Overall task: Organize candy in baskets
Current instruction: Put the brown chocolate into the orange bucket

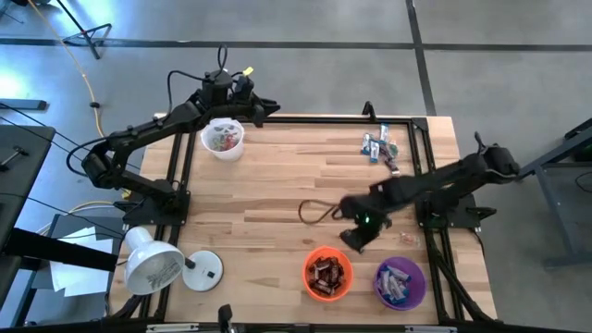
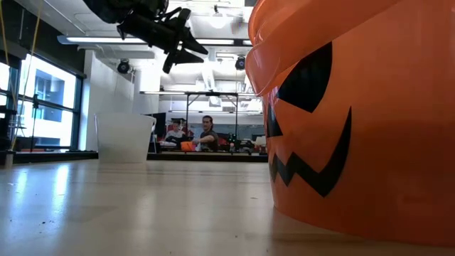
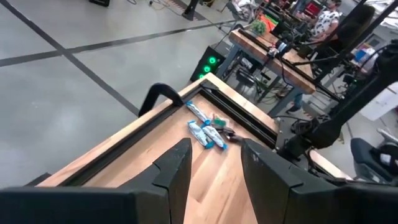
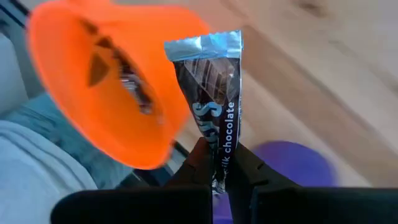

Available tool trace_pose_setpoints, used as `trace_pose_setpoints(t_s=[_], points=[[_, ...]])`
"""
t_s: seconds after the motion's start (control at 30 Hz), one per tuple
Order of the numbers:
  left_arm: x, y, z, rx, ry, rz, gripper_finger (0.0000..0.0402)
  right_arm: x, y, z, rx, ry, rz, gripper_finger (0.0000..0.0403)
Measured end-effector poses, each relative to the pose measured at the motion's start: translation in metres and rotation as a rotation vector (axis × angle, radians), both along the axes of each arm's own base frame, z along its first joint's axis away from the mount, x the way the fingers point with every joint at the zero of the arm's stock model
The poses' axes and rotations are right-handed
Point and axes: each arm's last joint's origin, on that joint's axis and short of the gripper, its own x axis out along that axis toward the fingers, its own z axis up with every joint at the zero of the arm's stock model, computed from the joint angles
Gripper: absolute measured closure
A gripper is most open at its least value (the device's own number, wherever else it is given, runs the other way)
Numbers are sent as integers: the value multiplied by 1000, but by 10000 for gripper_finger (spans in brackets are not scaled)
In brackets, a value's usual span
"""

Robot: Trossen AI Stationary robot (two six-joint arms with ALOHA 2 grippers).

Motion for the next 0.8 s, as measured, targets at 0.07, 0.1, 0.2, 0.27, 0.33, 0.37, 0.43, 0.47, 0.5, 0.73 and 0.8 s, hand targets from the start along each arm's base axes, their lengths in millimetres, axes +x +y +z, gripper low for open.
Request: trace_pose_setpoints(t_s=[0.07,0.1,0.2,0.27,0.33,0.37,0.43,0.47,0.5,0.73,0.8], points=[[2,-3,0,1,-1,-12,275,2,17,2,-13,-38,-31,399],[4,-4,0,1,-1,-19,275,2,26,3,-25,-60,-42,399],[8,-10,0,-16,-4,-36,275,2,48,6,-59,-133,-102,399],[10,-13,0,-26,-4,-49,275,4,61,10,-69,-201,-158,400],[13,-17,-1,-32,-1,-66,275,6,72,14,-69,-286,-204,400],[14,-18,-1,-34,0,-77,275,7,76,15,-74,-316,-224,400],[16,-22,-2,-46,3,-107,275,6,82,15,-91,-341,-263,400],[17,-24,-2,-53,5,-126,275,6,84,14,-98,-338,-279,400],[17,-26,-3,-60,7,-142,275,6,86,12,-104,-332,-280,400],[23,-36,-5,-114,18,-171,275,26,102,12,-133,-361,-202,400],[24,-38,-6,-112,28,-181,275,33,104,18,-158,-370,-168,399]])
